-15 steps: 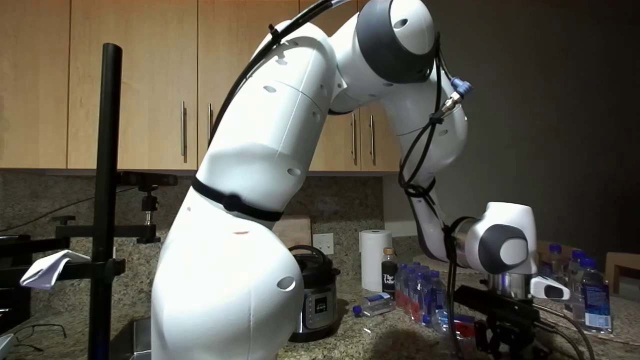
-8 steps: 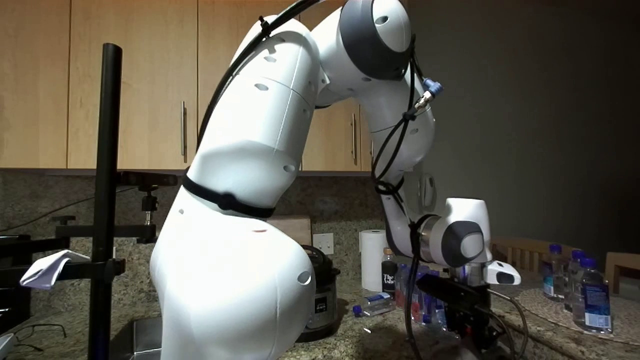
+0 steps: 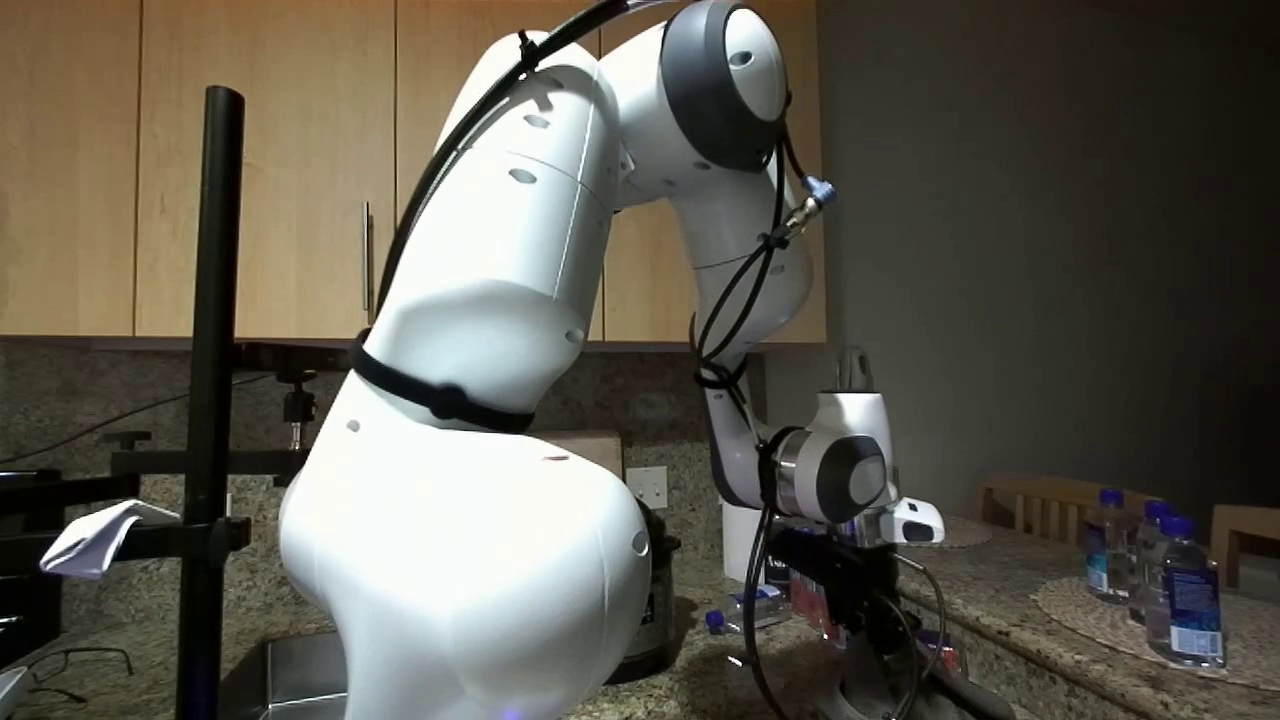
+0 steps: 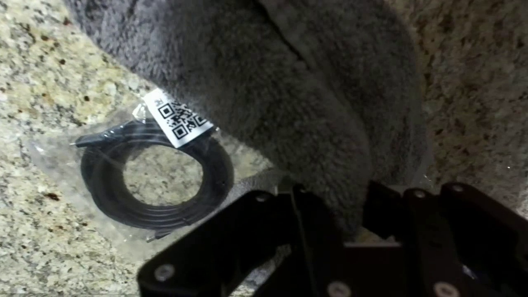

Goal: Move the towel

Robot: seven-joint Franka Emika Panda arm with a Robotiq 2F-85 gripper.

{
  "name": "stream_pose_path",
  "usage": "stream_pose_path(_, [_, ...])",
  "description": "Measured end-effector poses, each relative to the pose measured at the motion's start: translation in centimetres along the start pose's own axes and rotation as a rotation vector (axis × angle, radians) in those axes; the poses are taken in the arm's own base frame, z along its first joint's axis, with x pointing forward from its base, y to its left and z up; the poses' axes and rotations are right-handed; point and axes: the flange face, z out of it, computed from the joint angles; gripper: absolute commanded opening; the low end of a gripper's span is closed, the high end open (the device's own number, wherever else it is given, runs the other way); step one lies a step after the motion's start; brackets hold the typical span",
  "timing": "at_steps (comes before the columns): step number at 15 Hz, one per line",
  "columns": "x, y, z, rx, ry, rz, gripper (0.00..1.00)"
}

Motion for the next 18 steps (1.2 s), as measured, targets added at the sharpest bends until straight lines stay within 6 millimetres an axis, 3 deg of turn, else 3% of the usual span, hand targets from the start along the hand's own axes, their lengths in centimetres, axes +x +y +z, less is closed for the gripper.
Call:
stream_pose_path(9, [-0.7,-9.5,-2.7,0.097,0.097,0.042,0.1])
stream_pose_path(18, [-4.2,-15.4,-3.0,0.086,0.157,0.108,0.1])
